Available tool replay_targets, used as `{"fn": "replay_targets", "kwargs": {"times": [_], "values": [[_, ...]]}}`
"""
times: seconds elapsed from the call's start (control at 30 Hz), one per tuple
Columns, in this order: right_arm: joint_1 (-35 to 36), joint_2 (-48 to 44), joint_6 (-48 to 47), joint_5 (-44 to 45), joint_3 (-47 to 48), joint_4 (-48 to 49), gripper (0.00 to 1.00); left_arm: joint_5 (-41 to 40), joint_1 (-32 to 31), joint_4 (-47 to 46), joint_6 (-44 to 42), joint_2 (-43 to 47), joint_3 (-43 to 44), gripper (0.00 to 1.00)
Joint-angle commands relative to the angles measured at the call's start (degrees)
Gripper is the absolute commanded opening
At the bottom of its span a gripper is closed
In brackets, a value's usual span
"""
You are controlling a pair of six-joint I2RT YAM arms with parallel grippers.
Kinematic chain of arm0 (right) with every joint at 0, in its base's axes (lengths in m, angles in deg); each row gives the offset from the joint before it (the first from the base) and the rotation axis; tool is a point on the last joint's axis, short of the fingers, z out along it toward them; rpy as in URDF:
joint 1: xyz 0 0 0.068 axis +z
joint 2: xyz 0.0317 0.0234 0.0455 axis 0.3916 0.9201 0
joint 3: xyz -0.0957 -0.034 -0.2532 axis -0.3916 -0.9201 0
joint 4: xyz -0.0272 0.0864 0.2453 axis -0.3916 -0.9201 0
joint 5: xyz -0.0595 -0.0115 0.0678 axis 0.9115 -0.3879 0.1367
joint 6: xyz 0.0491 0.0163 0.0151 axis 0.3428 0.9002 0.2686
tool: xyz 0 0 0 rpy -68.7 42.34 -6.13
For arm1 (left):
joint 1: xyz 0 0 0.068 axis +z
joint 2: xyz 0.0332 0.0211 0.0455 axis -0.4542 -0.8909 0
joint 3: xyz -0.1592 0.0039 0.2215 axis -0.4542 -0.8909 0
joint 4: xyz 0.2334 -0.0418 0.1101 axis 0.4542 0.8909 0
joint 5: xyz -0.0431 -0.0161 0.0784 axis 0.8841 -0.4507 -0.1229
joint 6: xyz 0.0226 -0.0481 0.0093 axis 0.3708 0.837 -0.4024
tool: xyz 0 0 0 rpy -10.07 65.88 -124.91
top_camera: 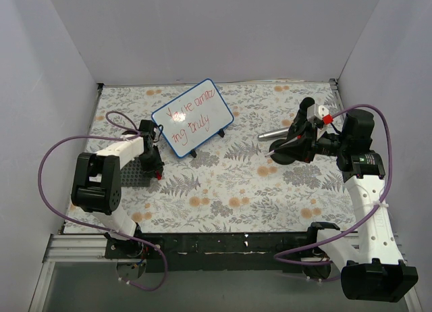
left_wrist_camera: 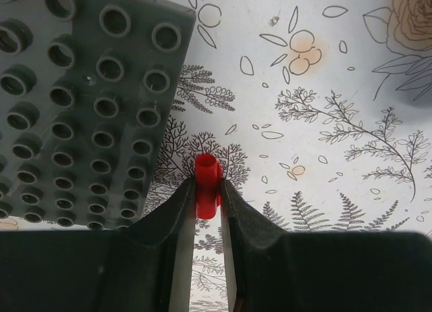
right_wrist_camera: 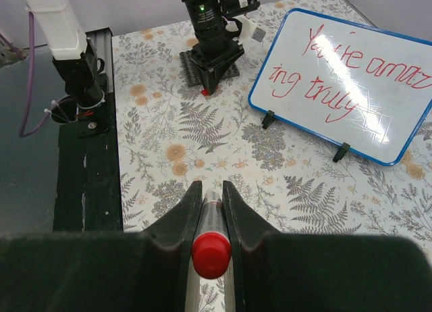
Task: Write a sentence on the whiteboard
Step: Pick up the pen cap from the center of the board, then move the pen cap to the center of the board.
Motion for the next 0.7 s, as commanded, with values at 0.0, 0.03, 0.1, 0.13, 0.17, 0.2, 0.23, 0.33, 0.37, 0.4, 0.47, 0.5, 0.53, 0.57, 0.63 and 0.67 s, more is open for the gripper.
{"fn": "replay_targets", "kwargs": {"times": [0.0,0.03,0.1,0.13,0.17,0.2,0.23,0.33,0.37,0.4,0.47,0.5,0.53,0.57,0.63,0.67], "values": [[-0.1,0.2,0.2,-1.3,-0.3,2.0,0.01,1.6,-0.7,-1.0,-1.5,-2.9,-2.0,0.07],[-0.1,0.2,0.1,-1.3,-0.3,2.0,0.01,3.4,-0.9,-1.4,-1.7,-2.9,-2.3,0.06],[0.0,0.4,0.2,-1.3,-0.3,2.0,0.01,4.6,-1.9,-2.1,-2.3,-2.3,-2.9,0.03],[0.0,0.5,0.2,-1.3,-0.3,2.0,0.01,5.6,-2.5,-2.9,-2.5,-2.0,-3.0,0.02],[0.2,0.4,0.1,-1.3,-0.3,2.0,0.01,6.1,-3.0,-3.3,-3.0,-1.7,-3.1,0.0],[0.2,0.5,0.2,-1.2,-0.3,2.0,0.01,6.3,-4.0,-3.8,-3.5,-1.0,-3.5,0.0],[0.3,0.8,0.1,-1.1,-0.3,2.0,0.01,7.0,-4.6,-4.9,-3.8,-0.6,-3.8,0.0],[0.6,1.1,0.1,-0.7,-0.3,2.0,0.01,9.2,-6.9,-7.4,-5.2,0.9,-5.0,0.0],[0.6,1.1,0.1,-0.7,-0.3,2.0,0.01,10.2,-7.6,-7.9,-5.6,1.2,-5.2,0.0],[0.6,1.2,0.1,-0.6,-0.3,2.0,0.01,10.9,-8.9,-8.5,-6.1,1.4,-5.4,0.0],[2.2,1.7,0.1,-0.5,-0.3,2.0,0.01,12.3,-10.4,-10.4,-7.8,2.4,-6.3,0.0],[2.3,1.8,0.0,-0.3,-0.3,1.8,0.01,13.1,-12.2,-11.0,-8.3,2.7,-6.5,0.0],[2.5,2.1,-0.1,-0.2,-0.3,1.8,0.01,13.2,-13.3,-12.0,-9.0,2.9,-6.7,0.0],[3.1,2.4,-0.3,0.1,-0.3,1.8,0.01,13.1,-14.2,-12.5,-9.1,2.8,-6.6,0.0],[3.8,3.2,-0.7,0.7,-0.2,1.4,0.01,12.1,-17.0,-13.9,-9.3,2.6,-6.6,0.02],[4.7,3.4,-0.8,1.4,-0.1,1.3,0.01,11.6,-17.9,-14.4,-9.7,2.4,-6.5,0.02]]}}
